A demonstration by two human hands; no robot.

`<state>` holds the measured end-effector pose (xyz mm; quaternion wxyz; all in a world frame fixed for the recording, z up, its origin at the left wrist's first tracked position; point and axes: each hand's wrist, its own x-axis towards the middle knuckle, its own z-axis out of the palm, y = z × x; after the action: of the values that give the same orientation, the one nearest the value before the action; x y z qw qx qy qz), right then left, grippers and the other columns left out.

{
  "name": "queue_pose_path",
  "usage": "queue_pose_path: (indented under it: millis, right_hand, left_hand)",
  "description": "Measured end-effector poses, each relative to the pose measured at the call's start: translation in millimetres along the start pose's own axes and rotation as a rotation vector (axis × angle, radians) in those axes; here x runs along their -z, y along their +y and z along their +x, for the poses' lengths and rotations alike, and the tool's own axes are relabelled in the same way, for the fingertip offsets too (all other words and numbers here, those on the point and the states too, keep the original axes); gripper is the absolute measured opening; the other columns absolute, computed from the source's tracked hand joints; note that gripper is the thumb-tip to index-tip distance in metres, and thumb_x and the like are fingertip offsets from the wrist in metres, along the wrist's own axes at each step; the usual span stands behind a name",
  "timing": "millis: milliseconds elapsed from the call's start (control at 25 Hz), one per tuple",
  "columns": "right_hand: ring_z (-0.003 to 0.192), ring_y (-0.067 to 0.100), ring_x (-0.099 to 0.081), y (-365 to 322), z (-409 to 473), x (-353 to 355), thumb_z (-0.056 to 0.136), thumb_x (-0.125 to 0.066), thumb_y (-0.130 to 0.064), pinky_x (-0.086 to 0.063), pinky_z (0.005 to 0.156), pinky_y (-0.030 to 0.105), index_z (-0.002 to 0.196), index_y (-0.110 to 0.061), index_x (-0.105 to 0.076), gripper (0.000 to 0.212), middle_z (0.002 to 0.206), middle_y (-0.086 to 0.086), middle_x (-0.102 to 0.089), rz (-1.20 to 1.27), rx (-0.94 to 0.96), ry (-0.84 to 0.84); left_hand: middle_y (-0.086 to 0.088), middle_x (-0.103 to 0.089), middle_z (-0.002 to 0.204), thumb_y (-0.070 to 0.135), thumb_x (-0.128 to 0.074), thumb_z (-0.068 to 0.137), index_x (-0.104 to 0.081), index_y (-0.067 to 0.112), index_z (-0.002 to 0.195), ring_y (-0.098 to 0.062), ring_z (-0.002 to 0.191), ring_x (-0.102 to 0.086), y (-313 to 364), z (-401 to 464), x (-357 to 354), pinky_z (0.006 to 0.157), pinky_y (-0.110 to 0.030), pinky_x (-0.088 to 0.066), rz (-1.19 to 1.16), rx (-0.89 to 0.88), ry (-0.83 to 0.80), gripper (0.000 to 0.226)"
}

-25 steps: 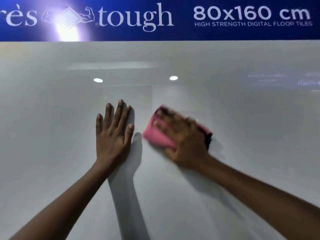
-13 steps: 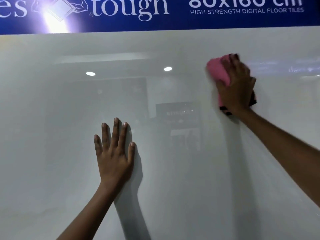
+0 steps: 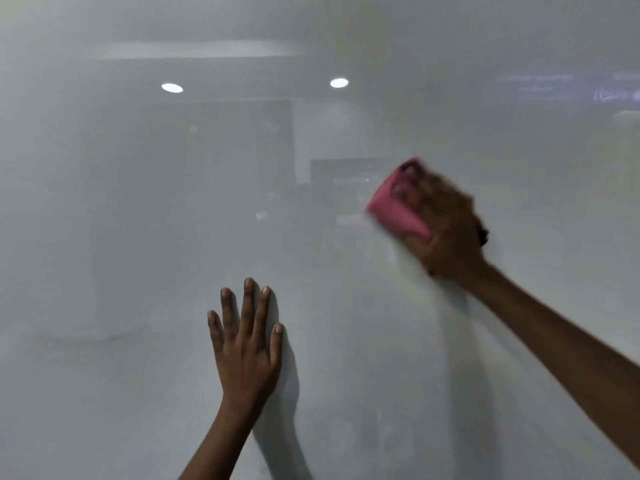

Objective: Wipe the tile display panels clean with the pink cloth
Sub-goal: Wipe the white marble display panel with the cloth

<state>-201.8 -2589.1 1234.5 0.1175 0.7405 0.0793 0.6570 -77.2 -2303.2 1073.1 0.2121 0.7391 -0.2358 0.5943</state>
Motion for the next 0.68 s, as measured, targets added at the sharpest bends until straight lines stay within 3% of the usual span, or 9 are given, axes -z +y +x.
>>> queue_pose_path:
  millis: [120, 200, 280, 360, 480, 560, 680]
  right_hand:
    - [0.133, 0.028, -0.035, 25.4, 25.6, 9.8, 0.078, -0.053, -0.033, -0.032, 0.098, 0.042, 0.142, -0.019, -0.046, 0.066, 0.153, 0.008, -0.038, -0.047, -0.276, 0.134]
    - [0.131, 0.028, -0.036, -10.2, 5.7, -7.6, 0.077, -0.055, -0.032, -0.031, 0.097, 0.037, 0.141, -0.022, -0.045, 0.066, 0.149, 0.009, -0.043, -0.032, -0.275, 0.191]
    - [0.133, 0.029, -0.038, -76.8, -53.2, -33.0, 0.078, -0.054, -0.034, -0.033, 0.099, 0.038, 0.140, -0.022, -0.044, 0.063, 0.146, 0.009, -0.048, 0.044, -0.077, 0.114]
    - [0.139, 0.028, -0.037, -144.2, -125.6, -46.0, 0.079, -0.056, -0.033, -0.036, 0.099, 0.041, 0.140, -0.024, -0.048, 0.062, 0.149, 0.002, -0.044, 0.078, 0.245, -0.109]
    - [0.140, 0.024, -0.036, -167.8, -166.9, -45.0, 0.082, -0.058, -0.027, -0.035, 0.098, 0.039, 0.138, -0.023, -0.056, 0.056, 0.150, -0.001, -0.044, 0.118, 0.510, -0.310]
    - [0.136, 0.025, -0.042, -129.3, -137.2, -34.0, 0.090, -0.048, -0.029, -0.038, 0.102, 0.039, 0.136, -0.016, -0.056, 0.049, 0.145, 0.009, -0.049, 0.144, 0.386, -0.229]
    - [0.131, 0.036, -0.044, -25.3, -80.1, -5.4, 0.088, -0.053, -0.036, -0.038, 0.104, 0.048, 0.138, -0.011, -0.050, 0.056, 0.144, 0.020, -0.047, 0.007, 0.004, -0.040]
  left_hand:
    - [0.003, -0.003, 0.164, 0.041, -0.022, 0.102, -0.020, 0.019, 0.154, -0.030, 0.150, -0.003, -6.1, 0.9, -5.3, 0.119, -0.051, -0.002, 0.010, 0.004, 0.015, 0.057]
    - [0.002, -0.003, 0.164, 0.040, -0.022, 0.102, -0.018, 0.020, 0.155, -0.030, 0.150, -0.002, -3.4, -4.7, -5.1, 0.120, -0.051, -0.001, -0.014, 0.007, 0.022, 0.057]
    - [0.002, -0.001, 0.163, 0.039, -0.023, 0.102, -0.017, 0.020, 0.155, -0.030, 0.150, -0.001, -4.0, -8.1, -2.5, 0.119, -0.051, -0.001, -0.017, -0.004, 0.018, 0.057]
    - [0.002, 0.000, 0.163, 0.036, -0.026, 0.101, -0.019, 0.018, 0.155, -0.030, 0.150, 0.000, -6.2, -2.4, 1.0, 0.119, -0.052, -0.002, -0.008, -0.024, -0.021, 0.057]
    - [0.000, -0.004, 0.162, 0.033, -0.033, 0.099, -0.023, 0.017, 0.154, -0.026, 0.150, 0.001, -0.3, -5.0, 8.4, 0.119, -0.048, 0.003, -0.062, 0.056, -0.064, 0.058]
    - [0.002, -0.004, 0.162, 0.034, -0.034, 0.098, -0.021, 0.018, 0.154, -0.024, 0.150, 0.002, 0.8, -32.2, 13.8, 0.120, -0.043, 0.007, -0.099, 0.157, -0.096, 0.060]
    - [0.004, 0.001, 0.164, 0.038, -0.029, 0.099, -0.010, 0.027, 0.156, -0.024, 0.151, 0.003, -18.8, -90.8, 9.2, 0.120, -0.046, 0.003, -0.045, 0.070, -0.160, 0.061]
